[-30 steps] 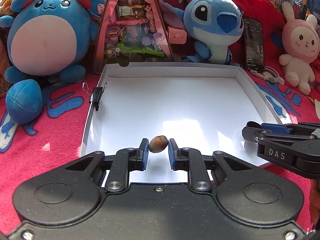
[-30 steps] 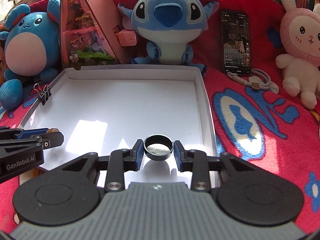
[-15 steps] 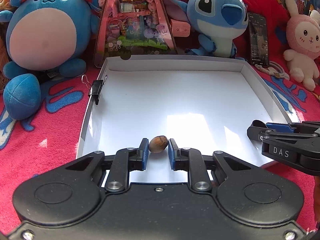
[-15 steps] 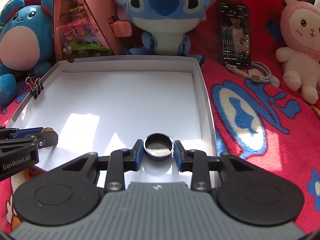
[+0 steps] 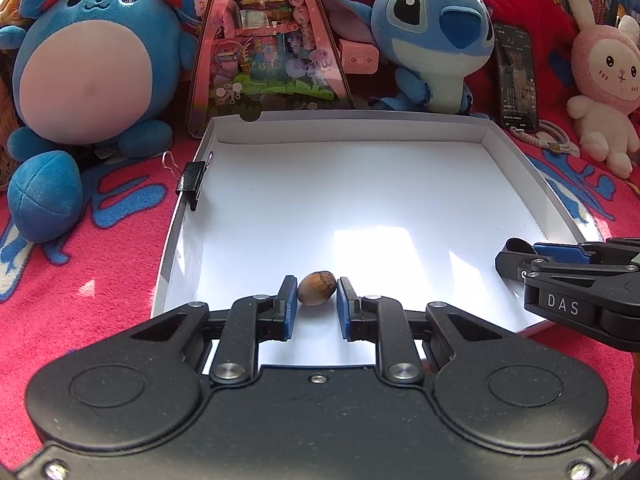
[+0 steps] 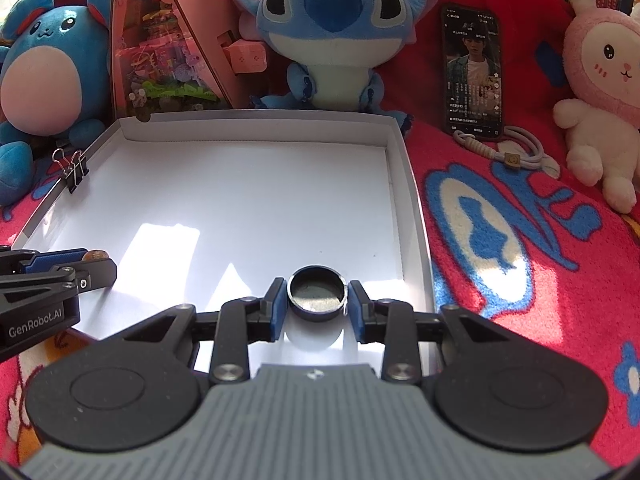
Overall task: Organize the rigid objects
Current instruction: 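Carry the black lid in the right gripper into the white box while the left carries the walnut, then open the right gripper releasing the lid while the left gripper releases the walnut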
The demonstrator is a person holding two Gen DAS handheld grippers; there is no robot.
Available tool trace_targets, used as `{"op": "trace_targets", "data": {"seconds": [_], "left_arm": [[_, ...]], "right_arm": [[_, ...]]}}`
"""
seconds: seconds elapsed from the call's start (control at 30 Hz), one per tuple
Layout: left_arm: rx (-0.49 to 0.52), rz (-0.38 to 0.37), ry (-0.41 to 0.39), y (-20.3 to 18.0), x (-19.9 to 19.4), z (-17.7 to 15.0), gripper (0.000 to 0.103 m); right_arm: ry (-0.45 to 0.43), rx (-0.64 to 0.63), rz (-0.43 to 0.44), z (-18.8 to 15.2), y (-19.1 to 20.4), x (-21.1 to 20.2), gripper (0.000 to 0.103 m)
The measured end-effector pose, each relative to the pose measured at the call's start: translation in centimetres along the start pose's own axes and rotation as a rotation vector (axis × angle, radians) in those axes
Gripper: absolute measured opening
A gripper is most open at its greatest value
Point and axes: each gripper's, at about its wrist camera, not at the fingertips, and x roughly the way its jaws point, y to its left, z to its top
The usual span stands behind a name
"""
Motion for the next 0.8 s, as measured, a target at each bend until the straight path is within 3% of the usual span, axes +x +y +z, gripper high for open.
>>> {"op": "trace_targets", "data": {"seconds": [0.33, 0.43, 0.53, 0.8], "left_arm": [[-0.003, 0.003, -0.005, 0.0, -0.1, -0.1, 0.021], [0.004, -0.006, -0.008, -0.1, -0.3, -0.2, 0.032], [0.018, -0.006, -0.015, -0.2, -0.6, -0.4, 0.037], [0.033, -0.025, -0.042, -0.4, -1.8, -0.6, 0.053]], "right_arm": [[-0.004, -0.002, 0.008, -0.1, -0.1, -0.1, 0.043], [-0.006, -0.011, 0.007, -0.1, -0.1, -0.2, 0.054], [-0.012, -0.022, 0.008, -0.3, 0.0, -0.5, 0.054], [-0.050, -0.065, -0.013, -0.7, 0.3, -1.6, 0.068]]}}
